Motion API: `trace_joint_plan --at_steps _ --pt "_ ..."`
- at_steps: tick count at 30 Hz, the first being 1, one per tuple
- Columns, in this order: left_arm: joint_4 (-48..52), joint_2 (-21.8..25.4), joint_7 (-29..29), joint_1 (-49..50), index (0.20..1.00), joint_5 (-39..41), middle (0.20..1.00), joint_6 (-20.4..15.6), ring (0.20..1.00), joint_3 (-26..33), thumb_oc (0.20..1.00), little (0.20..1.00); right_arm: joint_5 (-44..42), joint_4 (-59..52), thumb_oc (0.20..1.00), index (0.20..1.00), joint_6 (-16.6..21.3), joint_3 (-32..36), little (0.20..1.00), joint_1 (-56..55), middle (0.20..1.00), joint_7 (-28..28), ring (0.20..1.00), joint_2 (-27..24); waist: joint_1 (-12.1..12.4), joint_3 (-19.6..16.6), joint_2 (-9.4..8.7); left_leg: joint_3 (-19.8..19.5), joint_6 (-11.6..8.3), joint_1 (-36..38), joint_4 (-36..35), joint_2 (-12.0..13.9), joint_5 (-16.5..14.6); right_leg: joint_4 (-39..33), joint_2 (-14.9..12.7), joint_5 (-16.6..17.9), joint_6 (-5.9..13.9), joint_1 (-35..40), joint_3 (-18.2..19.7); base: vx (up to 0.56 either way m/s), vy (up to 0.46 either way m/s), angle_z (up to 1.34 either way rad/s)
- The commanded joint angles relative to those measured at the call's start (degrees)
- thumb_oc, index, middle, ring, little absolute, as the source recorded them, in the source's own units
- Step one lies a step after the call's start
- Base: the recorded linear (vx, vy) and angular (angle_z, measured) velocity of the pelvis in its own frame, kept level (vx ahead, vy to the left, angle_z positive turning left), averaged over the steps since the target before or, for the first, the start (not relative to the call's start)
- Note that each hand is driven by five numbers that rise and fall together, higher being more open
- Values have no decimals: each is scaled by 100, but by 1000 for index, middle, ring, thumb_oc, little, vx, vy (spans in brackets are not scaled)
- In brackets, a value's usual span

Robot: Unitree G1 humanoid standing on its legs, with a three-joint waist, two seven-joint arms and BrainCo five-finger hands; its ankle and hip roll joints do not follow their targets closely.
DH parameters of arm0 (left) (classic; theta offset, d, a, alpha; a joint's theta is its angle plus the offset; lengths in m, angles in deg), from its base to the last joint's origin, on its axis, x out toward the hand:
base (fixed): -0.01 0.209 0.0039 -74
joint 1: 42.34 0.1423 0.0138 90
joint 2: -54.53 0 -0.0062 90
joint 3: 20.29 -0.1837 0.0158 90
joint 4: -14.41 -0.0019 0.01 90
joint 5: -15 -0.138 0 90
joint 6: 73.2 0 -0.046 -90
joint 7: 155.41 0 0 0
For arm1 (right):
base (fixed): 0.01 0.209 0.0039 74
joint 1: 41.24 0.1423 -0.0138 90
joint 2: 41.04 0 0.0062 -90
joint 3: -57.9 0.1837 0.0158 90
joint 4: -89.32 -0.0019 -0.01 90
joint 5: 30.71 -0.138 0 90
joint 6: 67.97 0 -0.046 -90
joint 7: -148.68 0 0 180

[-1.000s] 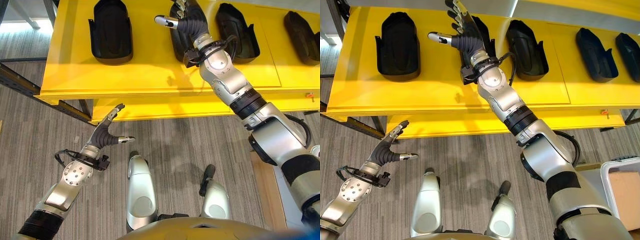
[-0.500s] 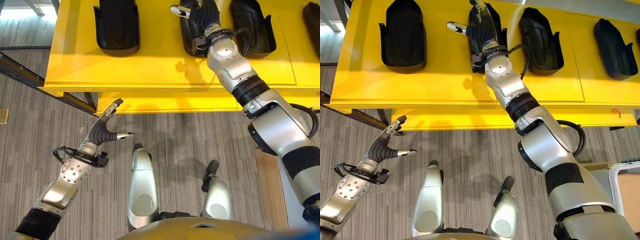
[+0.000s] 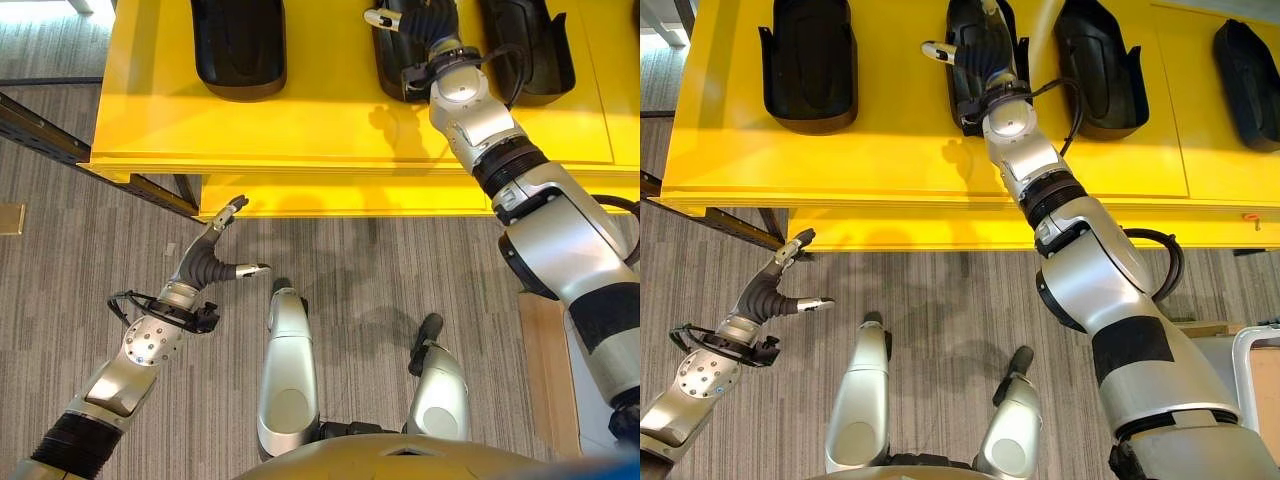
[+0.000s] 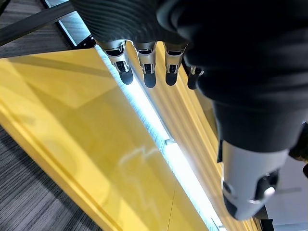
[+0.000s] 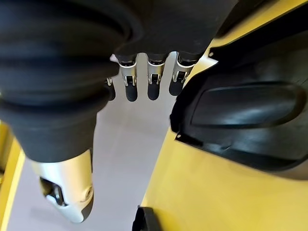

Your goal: Move parts from the plastic box to the shelf.

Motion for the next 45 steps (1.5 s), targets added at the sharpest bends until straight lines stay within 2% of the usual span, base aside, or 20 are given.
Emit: trace_joint_plan --at_steps 1,15,32,45 --pt "432 220 190 84 1000 -36 1000 -306 1000 -185 1000 1000 103 148 1000 1000 235 262 1000 582 1000 141 1000 -159 102 74 4 292 585 106 -740 -340 473 1521 191 -884 -372 -465 182 0 0 0" --pt "485 326 275 121 1000 12 1000 -335 1000 -214 1000 1000 41 1112 1000 1000 139 404 1000 759 1000 191 1000 -228 230 206 91 215 622 -221 -622 -413 488 1729 196 -931 -396 -790 216 -1 0 0" --pt "525 432 208 112 1000 30 1000 -335 1000 -150 1000 1000 -153 1446 1000 1000 56 656 1000 704 1000 124 1000 -242 517 267 105 53 700 -555 -533 -530 481 1803 170 -908 -354 -987 103 2 -1 3" --pt "583 499 243 200 1000 58 1000 -370 1000 8 1000 1000 512 1557 1000 1000 -82 390 1000 676 1000 138 1000 -296 631 255 44 11 730 -697 -440 -577 419 1807 171 -920 -364 -1020 39 3 11 5"
